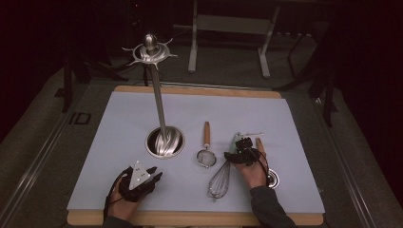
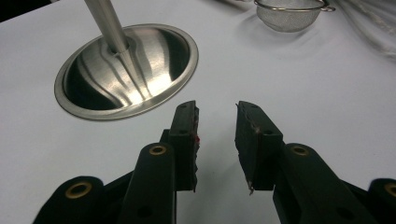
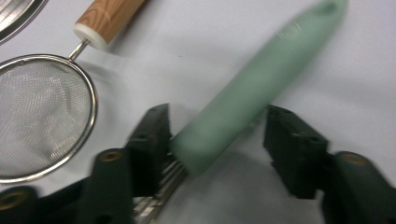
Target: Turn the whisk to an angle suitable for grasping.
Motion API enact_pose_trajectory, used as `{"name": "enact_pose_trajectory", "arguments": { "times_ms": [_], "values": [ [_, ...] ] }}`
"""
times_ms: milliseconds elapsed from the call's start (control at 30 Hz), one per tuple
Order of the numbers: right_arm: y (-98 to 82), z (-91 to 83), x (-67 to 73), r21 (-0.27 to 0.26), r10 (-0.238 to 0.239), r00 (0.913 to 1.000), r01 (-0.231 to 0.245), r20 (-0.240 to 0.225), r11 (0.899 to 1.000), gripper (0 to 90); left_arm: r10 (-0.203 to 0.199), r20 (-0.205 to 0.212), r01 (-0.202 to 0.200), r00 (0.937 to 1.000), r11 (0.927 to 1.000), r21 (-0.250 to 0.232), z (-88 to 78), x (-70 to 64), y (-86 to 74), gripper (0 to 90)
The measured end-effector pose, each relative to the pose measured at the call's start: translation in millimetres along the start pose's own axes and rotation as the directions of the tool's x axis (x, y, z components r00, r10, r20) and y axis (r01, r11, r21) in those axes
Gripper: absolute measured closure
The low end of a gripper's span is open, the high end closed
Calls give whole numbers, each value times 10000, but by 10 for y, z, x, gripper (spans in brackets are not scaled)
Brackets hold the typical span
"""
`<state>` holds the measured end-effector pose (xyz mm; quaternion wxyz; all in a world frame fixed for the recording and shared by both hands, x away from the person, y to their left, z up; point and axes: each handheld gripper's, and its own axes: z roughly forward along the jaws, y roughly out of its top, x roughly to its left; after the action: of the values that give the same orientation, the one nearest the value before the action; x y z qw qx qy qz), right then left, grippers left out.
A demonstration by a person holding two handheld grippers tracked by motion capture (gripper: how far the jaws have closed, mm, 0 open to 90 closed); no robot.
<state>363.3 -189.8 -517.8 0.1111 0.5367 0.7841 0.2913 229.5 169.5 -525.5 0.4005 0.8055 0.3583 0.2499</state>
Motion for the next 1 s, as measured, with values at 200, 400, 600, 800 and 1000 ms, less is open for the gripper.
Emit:
{"name": "enact_pose_trajectory", "arguments": {
  "times_ms": [200, 400, 600, 800, 1000],
  "values": [
    [68, -39, -126, 633, -324, 9990, 344, -321, 9974, 587, 103, 2, -103, 9999, 9999, 90, 24, -19, 2, 689],
    [172, -71, -156, 1217, -1022, 9938, 1068, -435, 9868, 677, 120, -24, -119, 9999, 9999, 110, 24, -16, 2, 688],
    [267, -60, -165, 1500, -829, 9925, 957, -896, 9840, 617, 91, -123, -89, 9999, 9998, 167, 31, 5, -6, 675],
    [380, -26, -193, 2194, -296, 9947, 508, -986, 9743, 671, -29, -236, 31, 9997, 9999, 114, 34, 39, -11, 669],
    [418, 83, -185, 2914, -27, 9947, 327, -1027, 9560, 671, -121, -351, 126, 9993, 9998, 129, 43, 79, -19, 664]
  ]
}}
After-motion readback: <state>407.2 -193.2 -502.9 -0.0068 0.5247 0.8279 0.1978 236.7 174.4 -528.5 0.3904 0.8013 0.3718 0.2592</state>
